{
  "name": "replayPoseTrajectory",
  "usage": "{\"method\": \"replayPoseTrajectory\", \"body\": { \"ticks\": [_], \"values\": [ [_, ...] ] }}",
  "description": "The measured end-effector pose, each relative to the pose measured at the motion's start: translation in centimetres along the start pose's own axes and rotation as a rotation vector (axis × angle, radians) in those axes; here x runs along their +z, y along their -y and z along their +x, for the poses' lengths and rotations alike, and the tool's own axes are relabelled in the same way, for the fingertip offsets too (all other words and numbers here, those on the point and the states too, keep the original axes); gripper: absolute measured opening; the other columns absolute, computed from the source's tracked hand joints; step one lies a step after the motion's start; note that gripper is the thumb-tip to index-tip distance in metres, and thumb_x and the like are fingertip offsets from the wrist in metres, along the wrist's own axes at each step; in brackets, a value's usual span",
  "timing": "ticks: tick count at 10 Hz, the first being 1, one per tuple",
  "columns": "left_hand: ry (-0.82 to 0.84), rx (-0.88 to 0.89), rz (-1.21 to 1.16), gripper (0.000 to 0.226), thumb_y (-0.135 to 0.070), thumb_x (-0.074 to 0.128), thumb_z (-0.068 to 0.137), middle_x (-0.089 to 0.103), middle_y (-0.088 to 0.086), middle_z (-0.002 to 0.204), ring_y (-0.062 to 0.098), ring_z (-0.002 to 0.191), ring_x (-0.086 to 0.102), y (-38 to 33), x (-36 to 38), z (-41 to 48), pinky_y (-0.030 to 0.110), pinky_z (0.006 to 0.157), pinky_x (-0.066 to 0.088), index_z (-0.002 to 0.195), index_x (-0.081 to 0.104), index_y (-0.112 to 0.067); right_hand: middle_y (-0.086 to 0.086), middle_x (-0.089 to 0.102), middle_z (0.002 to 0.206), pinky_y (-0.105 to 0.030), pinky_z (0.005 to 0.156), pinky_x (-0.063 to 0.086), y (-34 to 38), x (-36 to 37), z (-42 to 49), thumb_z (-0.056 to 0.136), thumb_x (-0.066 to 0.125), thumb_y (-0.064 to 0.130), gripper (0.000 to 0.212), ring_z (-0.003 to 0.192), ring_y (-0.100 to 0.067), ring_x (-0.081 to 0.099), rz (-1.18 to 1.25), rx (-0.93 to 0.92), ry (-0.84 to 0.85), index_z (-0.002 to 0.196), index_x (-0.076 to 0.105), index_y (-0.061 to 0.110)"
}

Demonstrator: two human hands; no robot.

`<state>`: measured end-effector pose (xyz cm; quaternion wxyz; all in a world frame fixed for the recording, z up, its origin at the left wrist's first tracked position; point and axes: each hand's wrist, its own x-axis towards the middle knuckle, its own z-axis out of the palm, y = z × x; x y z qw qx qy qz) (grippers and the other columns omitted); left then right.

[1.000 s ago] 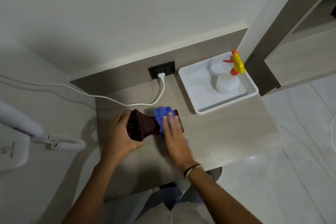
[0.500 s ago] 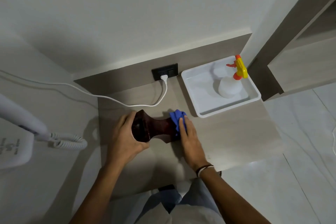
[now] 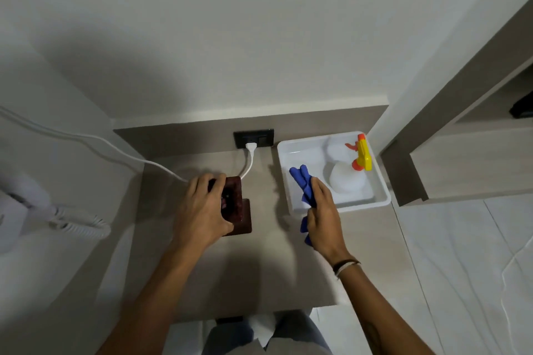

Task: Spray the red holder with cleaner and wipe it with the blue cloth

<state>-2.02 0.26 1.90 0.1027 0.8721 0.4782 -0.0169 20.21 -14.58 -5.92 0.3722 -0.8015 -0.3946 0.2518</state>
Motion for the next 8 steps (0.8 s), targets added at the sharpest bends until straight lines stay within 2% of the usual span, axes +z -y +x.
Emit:
{"method": "replayPoseTrajectory", "body": {
  "ticks": [1,2,3,4,5,6,7,8],
  "values": [
    [0.007,-0.037,-0.034,0.111,-0.030,0.097,0.049,0.055,0.012,0.142,0.035,0.135,0.049,-0.7,0.2,0.5,0.047,0.107,0.051,0.150,0.054,-0.013,-0.002,0.036,0.169,-0.001,0.117,0.037,-0.9,-1.3,4.3,0.107,0.041,-0.016,0.071,0.153,-0.028,0.045,-0.095,-0.032,0.040,0.172,0.027,0.010],
    [0.052,-0.060,-0.043,0.115,-0.034,0.096,0.054,0.048,0.009,0.150,0.033,0.143,0.042,-0.9,0.3,0.7,0.049,0.115,0.047,0.155,0.047,-0.017,-0.007,0.027,0.176,-0.021,0.127,0.042,-1.3,-0.6,8.5,0.106,0.050,-0.013,0.079,0.163,-0.029,0.032,-0.275,-0.100,0.071,0.174,0.017,0.009],
    [0.098,-0.068,-0.074,0.125,-0.056,0.096,0.058,0.038,0.008,0.158,0.033,0.152,0.033,-0.7,0.8,0.5,0.055,0.122,0.041,0.161,0.036,-0.020,-0.020,-0.001,0.184,-0.048,0.140,0.012,-2.4,1.4,11.0,0.112,0.048,-0.002,0.076,0.171,-0.040,0.001,-0.554,-0.108,0.261,0.174,0.003,0.002],
    [0.083,-0.071,-0.075,0.133,-0.091,0.074,0.058,0.030,0.011,0.165,0.038,0.161,0.021,-1.0,1.2,-0.1,0.060,0.126,0.034,0.162,0.030,-0.021,-0.027,-0.009,0.181,-0.051,0.140,0.005,-4.2,2.8,10.7,0.119,0.039,0.021,0.073,0.170,-0.046,-0.006,-0.806,-0.131,0.476,0.172,-0.005,-0.002],
    [0.046,-0.054,-0.107,0.130,-0.100,0.055,0.065,0.026,0.014,0.170,0.038,0.165,0.011,-0.8,1.8,-0.2,0.063,0.127,0.031,0.164,0.029,-0.019,-0.026,-0.009,0.182,-0.051,0.140,0.006,-4.8,3.1,10.4,0.119,0.036,0.028,0.073,0.170,-0.045,-0.007,-0.901,-0.172,0.480,0.172,-0.005,-0.001],
    [0.026,-0.050,-0.134,0.121,-0.095,0.055,0.072,0.021,0.009,0.173,0.034,0.167,0.003,-0.5,2.2,-0.3,0.062,0.126,0.026,0.165,0.028,-0.023,-0.022,-0.008,0.183,-0.049,0.141,0.007,-4.1,2.7,9.5,0.119,0.038,0.031,0.075,0.171,-0.041,-0.006,-0.856,-0.199,0.442,0.174,-0.004,0.003],
    [0.022,-0.044,-0.134,0.124,-0.100,0.043,0.072,0.020,0.010,0.175,0.034,0.168,-0.003,-0.3,2.4,0.0,0.056,0.131,0.013,0.167,0.027,-0.021,-0.018,-0.009,0.184,-0.048,0.141,0.009,-2.4,2.7,8.2,0.120,0.036,0.036,0.074,0.172,-0.036,-0.008,-0.799,-0.237,0.361,0.174,-0.003,0.006],
    [-0.007,-0.045,-0.092,0.132,-0.106,0.028,0.072,0.003,0.010,0.182,0.033,0.167,-0.016,-0.2,2.1,0.8,0.052,0.133,-0.006,0.173,0.009,-0.023,-0.017,-0.008,0.184,-0.048,0.141,0.011,0.8,2.9,7.6,0.118,0.035,0.049,0.079,0.172,-0.034,-0.007,-0.703,-0.348,0.255,0.175,-0.001,0.007]
  ]
}}
